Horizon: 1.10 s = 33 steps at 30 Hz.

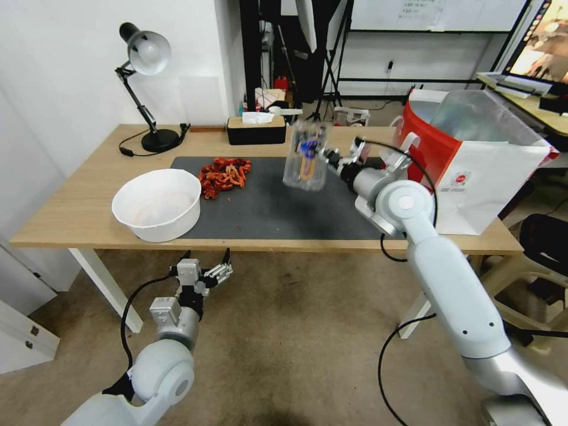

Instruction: Close the takeout container lid, then place the container into the takeout bag.

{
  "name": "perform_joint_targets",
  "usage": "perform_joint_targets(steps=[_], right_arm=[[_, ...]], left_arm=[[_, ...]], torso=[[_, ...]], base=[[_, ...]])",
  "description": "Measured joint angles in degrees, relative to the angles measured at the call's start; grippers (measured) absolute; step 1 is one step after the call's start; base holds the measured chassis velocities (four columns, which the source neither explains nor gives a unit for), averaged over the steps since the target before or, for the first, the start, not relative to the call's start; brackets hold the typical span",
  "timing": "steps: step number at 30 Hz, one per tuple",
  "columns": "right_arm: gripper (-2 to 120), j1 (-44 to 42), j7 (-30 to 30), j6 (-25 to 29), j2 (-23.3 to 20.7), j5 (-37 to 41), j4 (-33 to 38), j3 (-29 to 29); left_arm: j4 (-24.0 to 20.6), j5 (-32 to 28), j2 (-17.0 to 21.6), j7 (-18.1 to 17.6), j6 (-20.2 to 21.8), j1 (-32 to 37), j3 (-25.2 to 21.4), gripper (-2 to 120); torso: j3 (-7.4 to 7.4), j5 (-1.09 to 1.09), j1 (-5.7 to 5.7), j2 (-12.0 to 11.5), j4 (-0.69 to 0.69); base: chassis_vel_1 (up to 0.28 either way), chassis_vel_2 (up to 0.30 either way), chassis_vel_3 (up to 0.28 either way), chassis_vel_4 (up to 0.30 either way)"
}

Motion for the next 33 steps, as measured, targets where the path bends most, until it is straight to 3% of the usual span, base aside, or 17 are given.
perform_joint_targets(steps=[5, 15, 18, 26, 33], right_arm=[[14, 2.7, 1.1, 5.7, -3.1, -10.0, 3.2, 0.7], [14, 6.0, 4.6, 9.1, -9.6, -20.9, 3.4, 3.6], [14, 6.2, 6.0, 9.6, -13.8, -26.7, 1.7, 5.5], [14, 4.5, 7.1, 9.5, -18.1, -31.1, -1.7, 8.7], [14, 1.3, 7.3, 9.2, -19.2, -32.2, -2.1, 10.8]], left_arm=[[0.2, 0.1, -0.2, 0.7, -0.1, 0.4, -0.3, 100], [0.7, 0.2, -0.9, 0.9, -0.4, 0.9, -0.4, 100], [1.0, 0.3, -1.1, 1.0, -0.5, 1.0, -0.4, 100], [1.0, 0.3, -1.4, 1.0, -0.6, 1.2, -0.1, 100], [1.0, 0.5, -1.1, 1.1, -0.4, 1.2, 0.4, 100]], torso=[[0.01, 0.0, 0.0, 0.0, 0.01], [0.0, 0.01, 0.0, 0.0, 0.0], [0.01, 0.02, 0.0, 0.0, -0.01], [0.01, 0.01, 0.0, 0.0, 0.0], [0.0, 0.0, 0.0, 0.0, 0.0]], base=[[0.0, 0.0, 0.0, 0.0], [0.0, 0.0, 0.0, 0.0], [0.0, 0.0, 0.0, 0.0], [0.0, 0.0, 0.0, 0.0], [0.0, 0.0, 0.0, 0.0]])
